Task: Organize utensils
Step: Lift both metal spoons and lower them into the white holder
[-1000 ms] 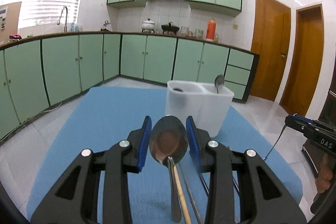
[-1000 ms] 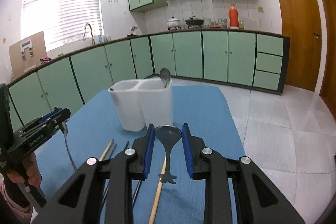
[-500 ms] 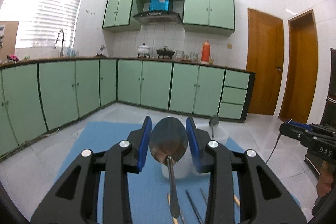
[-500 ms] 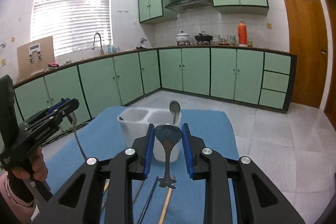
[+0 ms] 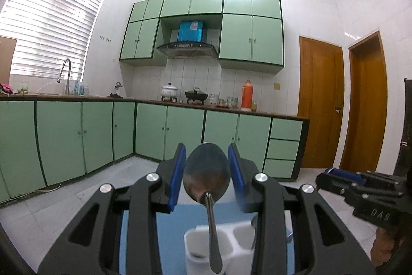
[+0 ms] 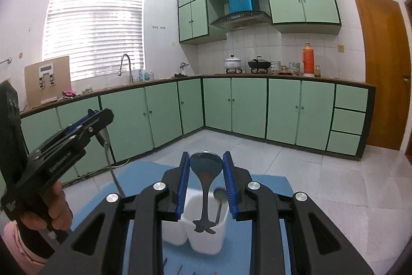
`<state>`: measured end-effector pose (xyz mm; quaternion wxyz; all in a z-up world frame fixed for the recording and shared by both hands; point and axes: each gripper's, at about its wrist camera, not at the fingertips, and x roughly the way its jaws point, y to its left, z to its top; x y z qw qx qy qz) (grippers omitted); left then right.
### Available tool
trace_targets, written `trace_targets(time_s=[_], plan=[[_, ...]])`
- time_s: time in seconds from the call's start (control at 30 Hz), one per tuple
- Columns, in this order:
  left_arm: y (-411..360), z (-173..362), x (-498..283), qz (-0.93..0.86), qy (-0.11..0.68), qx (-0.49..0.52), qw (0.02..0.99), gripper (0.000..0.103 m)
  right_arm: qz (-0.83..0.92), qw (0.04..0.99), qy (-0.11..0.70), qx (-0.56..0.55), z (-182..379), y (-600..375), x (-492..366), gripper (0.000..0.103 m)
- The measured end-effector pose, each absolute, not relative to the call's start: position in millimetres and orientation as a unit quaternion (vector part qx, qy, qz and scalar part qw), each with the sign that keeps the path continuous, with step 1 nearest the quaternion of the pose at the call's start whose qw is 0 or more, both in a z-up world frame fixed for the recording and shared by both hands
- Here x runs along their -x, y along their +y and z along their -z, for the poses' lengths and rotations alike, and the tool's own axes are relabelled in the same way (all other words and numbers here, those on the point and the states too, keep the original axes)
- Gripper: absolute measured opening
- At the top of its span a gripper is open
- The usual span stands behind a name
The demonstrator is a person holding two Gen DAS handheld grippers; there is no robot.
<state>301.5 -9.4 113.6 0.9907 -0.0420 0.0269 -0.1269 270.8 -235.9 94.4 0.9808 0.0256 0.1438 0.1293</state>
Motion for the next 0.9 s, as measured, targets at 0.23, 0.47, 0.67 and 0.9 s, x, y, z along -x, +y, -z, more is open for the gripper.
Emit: trace_targets(time_s=[0.23,0.47,0.67,0.9], plan=[[-28,-97,-353,0.122,0.033,0.036,0.991,0.033,-0.124,0.979,0.161,-0.024,-79,-227,-318,0.026],[-29,-60,-380,0.124,0.084,0.029,0.988,0.033,-0.123,0.974,0.187,-0.025,-51,-221,-337,0.026],[-21,-33,-385,0.127,0.120,0.023,0.984,0.033,-0.118,0.971,0.208,-0.028,-27,-218,-337,0.026],[-14,-18,-379,0.128,0.147,0.018,0.981,0.034,-0.120,0.966,0.229,-0.032,-8,-216,-334,0.026]])
